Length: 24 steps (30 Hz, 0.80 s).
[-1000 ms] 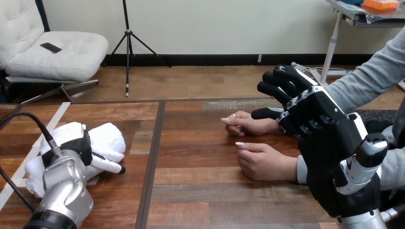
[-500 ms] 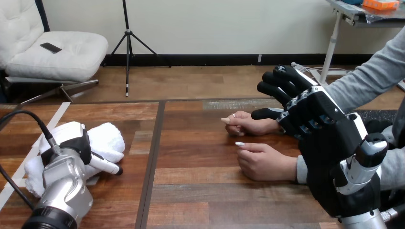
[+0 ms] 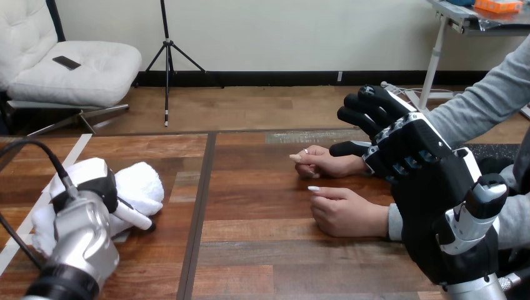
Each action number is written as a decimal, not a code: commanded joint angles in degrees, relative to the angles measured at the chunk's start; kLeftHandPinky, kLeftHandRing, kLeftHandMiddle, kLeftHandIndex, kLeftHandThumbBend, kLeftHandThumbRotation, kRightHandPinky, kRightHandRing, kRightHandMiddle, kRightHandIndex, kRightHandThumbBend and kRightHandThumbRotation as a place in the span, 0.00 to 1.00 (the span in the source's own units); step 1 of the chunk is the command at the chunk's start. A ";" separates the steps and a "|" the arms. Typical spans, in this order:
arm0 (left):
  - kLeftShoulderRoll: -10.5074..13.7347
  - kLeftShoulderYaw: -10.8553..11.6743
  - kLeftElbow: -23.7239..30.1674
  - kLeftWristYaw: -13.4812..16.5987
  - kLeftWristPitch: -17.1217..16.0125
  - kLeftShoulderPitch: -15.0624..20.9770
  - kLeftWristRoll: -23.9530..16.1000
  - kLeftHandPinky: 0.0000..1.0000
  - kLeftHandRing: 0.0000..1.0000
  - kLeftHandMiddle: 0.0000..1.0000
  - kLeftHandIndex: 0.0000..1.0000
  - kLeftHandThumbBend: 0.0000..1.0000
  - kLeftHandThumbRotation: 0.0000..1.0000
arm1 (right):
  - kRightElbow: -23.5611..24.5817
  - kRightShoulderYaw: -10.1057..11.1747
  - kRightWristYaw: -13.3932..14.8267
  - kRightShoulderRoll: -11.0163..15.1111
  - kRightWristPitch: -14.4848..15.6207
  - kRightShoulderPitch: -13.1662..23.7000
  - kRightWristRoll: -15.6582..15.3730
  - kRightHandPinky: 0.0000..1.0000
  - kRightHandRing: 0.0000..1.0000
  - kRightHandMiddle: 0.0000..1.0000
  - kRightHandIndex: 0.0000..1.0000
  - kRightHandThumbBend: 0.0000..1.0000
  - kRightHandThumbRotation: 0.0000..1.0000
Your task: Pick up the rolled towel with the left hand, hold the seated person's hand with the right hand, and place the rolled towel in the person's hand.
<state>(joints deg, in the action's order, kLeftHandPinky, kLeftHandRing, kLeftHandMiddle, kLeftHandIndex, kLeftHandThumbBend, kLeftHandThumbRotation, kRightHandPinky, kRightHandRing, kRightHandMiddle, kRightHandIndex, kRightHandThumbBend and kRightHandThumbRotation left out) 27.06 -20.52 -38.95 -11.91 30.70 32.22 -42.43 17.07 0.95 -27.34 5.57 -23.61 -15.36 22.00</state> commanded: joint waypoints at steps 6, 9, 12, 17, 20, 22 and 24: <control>1.12 -1.45 -3.95 -2.82 -0.44 3.30 0.45 0.73 0.79 0.80 0.81 0.96 0.26 | 2.06 0.56 -0.03 0.81 -1.06 2.78 0.42 0.66 0.84 0.84 0.82 1.00 1.00; 1.15 -1.86 -5.09 -3.28 -0.53 4.02 0.43 0.63 0.76 0.80 0.80 0.97 0.25 | 2.01 0.57 -0.12 0.88 -1.10 2.82 0.56 0.66 0.85 0.85 0.82 1.00 1.00; 1.11 -1.99 -5.86 -3.48 -0.59 4.64 0.61 0.56 0.73 0.79 0.79 0.96 0.24 | 2.01 0.59 -0.12 0.99 -1.03 2.86 0.70 0.66 0.85 0.85 0.82 1.00 1.00; 1.10 -1.75 -6.23 -3.58 -0.70 5.24 1.05 0.43 0.61 0.68 0.70 0.93 0.22 | 2.22 0.52 0.10 1.11 -0.92 2.78 0.76 0.66 0.85 0.85 0.83 1.00 1.00; 1.07 -1.32 -6.50 -3.27 -0.90 5.51 1.55 0.39 0.56 0.63 0.66 0.92 0.19 | 2.38 0.45 0.20 1.14 -0.79 2.72 0.93 0.66 0.85 0.85 0.83 1.00 1.00; 1.10 -1.26 -6.74 -3.12 -0.99 5.76 1.86 0.37 0.53 0.61 0.64 0.90 0.16 | 2.42 0.44 0.16 1.22 -0.80 2.71 1.01 0.66 0.85 0.85 0.83 1.00 1.00; 1.07 -1.27 -7.36 -2.78 -1.20 6.11 2.17 0.36 0.51 0.58 0.62 0.89 0.13 | 2.43 0.44 0.15 1.25 -0.87 2.69 1.03 0.66 0.85 0.85 0.83 1.00 1.00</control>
<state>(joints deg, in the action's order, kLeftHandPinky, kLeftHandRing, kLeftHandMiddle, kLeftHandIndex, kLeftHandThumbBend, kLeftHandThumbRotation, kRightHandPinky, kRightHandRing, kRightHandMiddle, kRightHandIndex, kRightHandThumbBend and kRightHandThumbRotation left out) 28.17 -21.59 -44.34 -14.65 30.10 35.92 -40.87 17.08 0.95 -27.39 6.64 -23.61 -15.35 22.11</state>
